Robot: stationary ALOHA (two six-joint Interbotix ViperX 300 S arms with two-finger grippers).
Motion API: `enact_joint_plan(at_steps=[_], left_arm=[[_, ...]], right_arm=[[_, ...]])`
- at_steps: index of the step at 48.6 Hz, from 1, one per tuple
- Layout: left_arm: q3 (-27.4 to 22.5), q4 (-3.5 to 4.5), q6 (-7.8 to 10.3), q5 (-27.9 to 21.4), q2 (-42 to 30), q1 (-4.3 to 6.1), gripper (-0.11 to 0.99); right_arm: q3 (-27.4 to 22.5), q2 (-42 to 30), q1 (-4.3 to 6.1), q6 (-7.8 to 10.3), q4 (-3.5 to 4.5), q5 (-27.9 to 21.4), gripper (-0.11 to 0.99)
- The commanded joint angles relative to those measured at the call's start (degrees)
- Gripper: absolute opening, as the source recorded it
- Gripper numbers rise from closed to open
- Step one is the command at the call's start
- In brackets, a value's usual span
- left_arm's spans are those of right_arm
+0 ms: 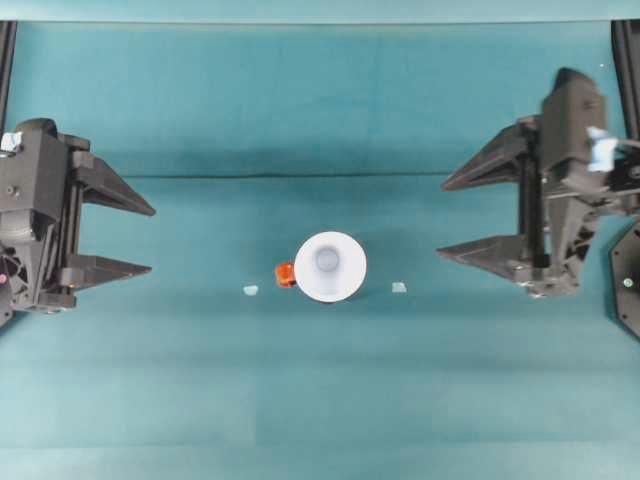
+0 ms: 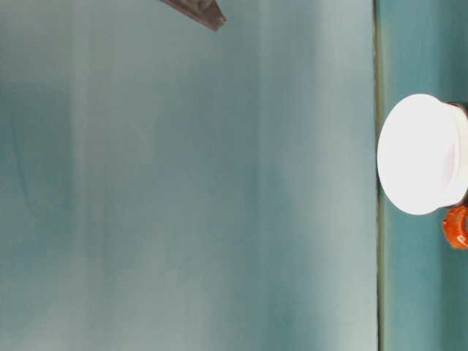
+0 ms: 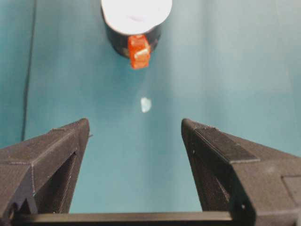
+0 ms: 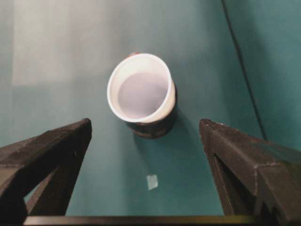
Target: Put the paper cup into the moved red handle cup holder.
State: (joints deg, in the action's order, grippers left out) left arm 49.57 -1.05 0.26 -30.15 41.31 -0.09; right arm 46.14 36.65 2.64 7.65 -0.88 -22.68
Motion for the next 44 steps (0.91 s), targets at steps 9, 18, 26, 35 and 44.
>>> enact_joint_plan(at_steps=[9, 18, 26, 35, 44], left_arm=[[-0.8, -0.18, -0.09, 0.6, 0.1, 0.18, 0.83], [-0.8, -0.09, 0.0, 0.6, -0.1, 0.18, 0.83], [-0.9, -0.09, 0.0, 0.6, -0.2, 0.18, 0.83], [-0.8, -0.09, 0.0, 0.6, -0.3, 0.18, 0.83], [-0.8, -0.18, -0.09, 0.6, -0.3, 0.18, 0.83]], right_arm=[[1.4, 3.3, -0.18, -0.18, 0.09, 1.2, 0.79], [2.9, 4.2, -0.18, -0.09, 0.09, 1.2, 0.79], [3.3, 4.2, -0.18, -0.09, 0.09, 1.3, 0.79], [3.4, 4.2, -0.18, -0.18, 0.09, 1.2, 0.79], [3.4, 4.2, -0.18, -0.26, 0.09, 1.2, 0.79]])
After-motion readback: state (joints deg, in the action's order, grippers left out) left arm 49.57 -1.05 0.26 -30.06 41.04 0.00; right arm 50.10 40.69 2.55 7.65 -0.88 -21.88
